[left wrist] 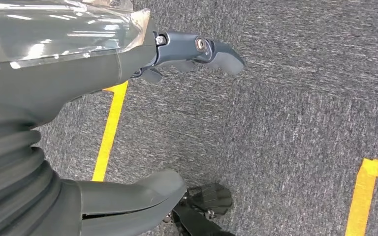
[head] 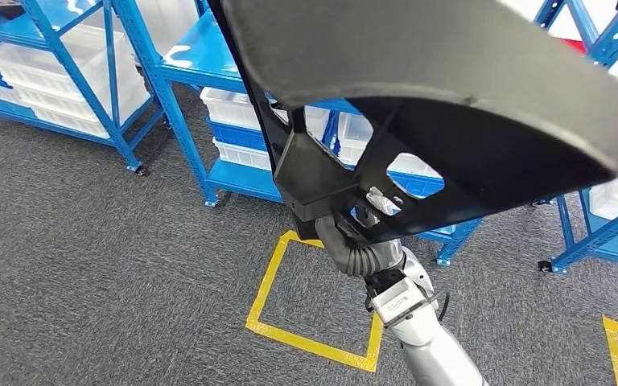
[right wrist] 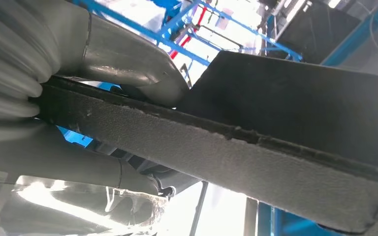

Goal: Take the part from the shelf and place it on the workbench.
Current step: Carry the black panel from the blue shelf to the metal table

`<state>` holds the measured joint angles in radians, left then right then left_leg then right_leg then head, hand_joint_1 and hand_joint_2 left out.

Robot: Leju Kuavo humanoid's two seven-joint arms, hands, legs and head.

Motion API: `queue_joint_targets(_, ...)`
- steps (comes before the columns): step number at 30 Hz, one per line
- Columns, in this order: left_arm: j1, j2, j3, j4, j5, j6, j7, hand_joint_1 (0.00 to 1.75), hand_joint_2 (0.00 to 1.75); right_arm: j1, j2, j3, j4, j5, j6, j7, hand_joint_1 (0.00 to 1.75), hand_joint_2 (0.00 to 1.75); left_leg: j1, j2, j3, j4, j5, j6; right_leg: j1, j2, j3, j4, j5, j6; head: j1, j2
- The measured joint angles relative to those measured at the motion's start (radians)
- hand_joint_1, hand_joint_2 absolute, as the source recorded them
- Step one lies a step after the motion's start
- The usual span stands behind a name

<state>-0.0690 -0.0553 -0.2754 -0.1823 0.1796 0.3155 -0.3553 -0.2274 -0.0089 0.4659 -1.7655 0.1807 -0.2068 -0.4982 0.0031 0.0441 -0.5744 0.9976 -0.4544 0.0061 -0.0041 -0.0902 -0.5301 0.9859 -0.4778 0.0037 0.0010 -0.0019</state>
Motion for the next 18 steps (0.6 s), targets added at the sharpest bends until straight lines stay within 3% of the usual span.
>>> queue_joint_targets(2,0.003,0.0,0.0,0.0,0.0,0.001,-0.001,0.0,1.75,0.006,0.003,-0.001,0.002,0.004,0.0,-0.002,1.75,1.75,0.001,-0.016,-0.002,-0.008,0.008,0.015,0.001,-0.005,-0.001,0.001,-0.002,0.012,0.001,0.0)
queue_joint_targets(4,0.003,-0.002,0.0,0.0,0.0,0.002,-0.002,0.0,1.75,0.008,0.004,-0.004,0.004,0.013,-0.001,-0.003,1.75,1.75,0.005,-0.031,-0.001,-0.021,0.021,0.03,0.0,0.027,-0.02,0.042,-0.028,0.014,0.003,0.0)
queue_joint_targets(6,0.001,-0.004,0.0,0.0,0.0,0.005,-0.003,0.0,1.75,0.011,0.003,-0.01,0.009,0.037,-0.008,-0.002,1.75,1.75,0.007,-0.048,-0.004,-0.026,0.029,0.039,-0.004,0.071,-0.073,0.158,-0.085,0.004,0.005,0.0)
queue_joint_targets(7,0.001,-0.006,0.0,0.0,0.001,0.008,-0.004,0.0,1.75,0.015,0.003,-0.013,0.014,0.05,-0.012,-0.002,1.75,1.75,0.006,-0.059,-0.008,-0.026,0.031,0.04,-0.006,0.08,-0.105,0.227,-0.113,0.002,0.006,0.0)
queue_joint_targets(8,0.002,-0.008,0.0,0.0,0.001,0.012,-0.004,0.0,1.75,0.019,0.002,-0.016,0.021,0.059,-0.015,-0.002,1.75,1.75,0.006,-0.07,-0.011,-0.025,0.034,0.039,-0.006,0.083,-0.127,0.275,-0.128,0.004,0.006,0.0)
queue_joint_targets(9,0.003,-0.012,0.0,0.0,0.001,0.015,-0.003,0.0,1.75,0.023,0.002,-0.018,0.028,0.062,-0.016,-0.002,1.75,1.75,0.006,-0.082,-0.014,-0.025,0.036,0.038,-0.007,0.084,-0.131,0.287,-0.128,0.011,0.006,0.0)
queue_joint_targets(10,0.005,-0.015,0.0,0.0,0.001,0.018,-0.001,0.0,1.75,0.026,0.002,-0.019,0.035,0.062,-0.016,-0.004,1.75,1.75,0.007,-0.095,-0.016,-0.023,0.038,0.036,-0.009,0.086,-0.113,0.255,-0.11,0.021,0.006,0.0)
queue_joint_targets(11,0.006,-0.018,0.0,0.0,0.001,0.019,0.0,0.0,1.75,0.028,0.003,-0.019,0.039,0.062,-0.017,-0.006,1.75,1.75,0.007,-0.107,-0.017,-0.019,0.038,0.033,-0.013,0.093,-0.076,0.186,-0.081,0.031,0.006,0.0)
queue_joint_targets(13,0.006,-0.022,0.0,0.0,0.001,0.022,0.003,0.0,1.75,0.033,0.007,-0.019,0.046,0.063,-0.021,-0.013,1.75,1.75,0.005,-0.128,-0.024,-0.007,0.037,0.024,-0.02,0.121,-0.012,0.056,-0.037,0.039,0.006,0.0)
queue_joint_targets(15,0.008,-0.023,0.0,0.0,0.002,0.025,0.004,0.0,1.75,0.041,0.012,-0.02,0.052,0.065,-0.025,-0.017,1.75,1.75,0.002,-0.141,-0.034,0.001,0.038,0.012,-0.019,0.133,0.004,0.019,-0.027,0.029,0.005,0.0)
queue_joint_targets(17,0.013,-0.024,0.0,0.0,0.002,0.028,0.005,0.0,1.75,0.047,0.019,-0.021,0.056,0.066,-0.027,-0.018,1.75,1.75,0.006,-0.148,-0.042,0.003,0.042,0.003,-0.018,0.119,0.004,0.02,-0.02,0.017,0.005,0.0)
queue_joint_targets(18,0.015,-0.025,0.0,0.001,0.002,0.028,0.005,0.0,1.75,0.049,0.022,-0.021,0.058,0.066,-0.027,-0.018,1.75,1.75,0.007,-0.138,-0.047,0.011,0.036,-0.001,-0.019,0.113,0.003,0.02,-0.017,0.011,0.004,0.0)
